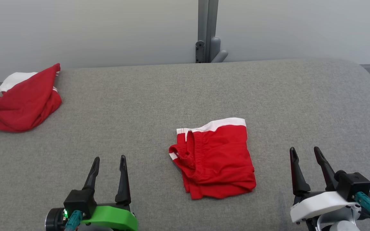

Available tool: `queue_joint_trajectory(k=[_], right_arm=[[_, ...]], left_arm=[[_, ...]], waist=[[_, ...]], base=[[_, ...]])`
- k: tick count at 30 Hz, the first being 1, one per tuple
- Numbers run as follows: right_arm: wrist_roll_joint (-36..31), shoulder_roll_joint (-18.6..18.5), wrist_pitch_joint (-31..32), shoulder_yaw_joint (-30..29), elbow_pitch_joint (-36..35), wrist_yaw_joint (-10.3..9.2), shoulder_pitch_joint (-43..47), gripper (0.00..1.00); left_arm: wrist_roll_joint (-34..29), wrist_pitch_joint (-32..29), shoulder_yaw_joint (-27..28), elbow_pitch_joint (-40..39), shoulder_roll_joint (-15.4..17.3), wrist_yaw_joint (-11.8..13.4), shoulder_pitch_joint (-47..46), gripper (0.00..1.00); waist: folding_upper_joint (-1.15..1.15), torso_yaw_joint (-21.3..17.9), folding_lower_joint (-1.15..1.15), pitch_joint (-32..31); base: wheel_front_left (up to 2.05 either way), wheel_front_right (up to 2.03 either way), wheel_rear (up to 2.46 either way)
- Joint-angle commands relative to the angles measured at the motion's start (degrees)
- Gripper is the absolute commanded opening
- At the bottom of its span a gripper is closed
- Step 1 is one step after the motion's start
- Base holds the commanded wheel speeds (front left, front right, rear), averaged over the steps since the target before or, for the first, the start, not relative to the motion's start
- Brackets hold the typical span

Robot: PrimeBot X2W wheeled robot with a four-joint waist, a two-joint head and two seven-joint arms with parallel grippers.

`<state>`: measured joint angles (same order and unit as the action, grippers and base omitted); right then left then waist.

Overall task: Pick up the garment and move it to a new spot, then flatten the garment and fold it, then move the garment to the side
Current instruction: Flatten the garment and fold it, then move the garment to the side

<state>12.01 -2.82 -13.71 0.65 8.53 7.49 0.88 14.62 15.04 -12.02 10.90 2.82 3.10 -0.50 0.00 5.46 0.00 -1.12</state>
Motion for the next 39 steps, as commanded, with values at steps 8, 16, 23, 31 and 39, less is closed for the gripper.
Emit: queue_joint_trajectory(k=[8,16,23,31,39], right_arm=[[0.4,-0.1,0.4,-0.1,-0.5,0.0,0.0,1.0],[-0.3,-0.2,6.3,1.3,1.1,0.0,-3.1,1.0],[5.9,-5.9,18.4,6.4,5.1,-0.03,-9.1,1.0],[16.8,-9.6,27.1,8.0,12.0,-0.02,-15.3,1.0],[26.8,-10.8,31.7,8.7,22.5,-0.01,-21.9,1.0]], left_arm=[[-0.5,0.2,0.4,0.4,0.1,-0.2,0.8,1.0],[-0.4,0.2,-0.3,0.5,0.1,-0.2,0.1,1.0],[0.1,0.2,-1.1,1.0,0.1,-0.2,-1.1,1.0],[0.2,0.2,-1.7,1.0,0.1,-0.1,-1.9,1.0],[0.3,0.2,-2.7,0.9,0.1,-0.1,-3.5,1.0]], waist=[[0.0,0.2,0.0,-0.3],[0.0,0.8,0.0,0.2],[0.0,3.2,0.0,1.1],[0.0,6.6,0.0,3.0],[0.0,10.6,0.0,6.0]], base=[[0.0,0.0,0.0],[0.0,0.0,0.0],[0.0,0.0,0.0],[0.0,0.0,0.0],[0.0,0.0,0.0]])
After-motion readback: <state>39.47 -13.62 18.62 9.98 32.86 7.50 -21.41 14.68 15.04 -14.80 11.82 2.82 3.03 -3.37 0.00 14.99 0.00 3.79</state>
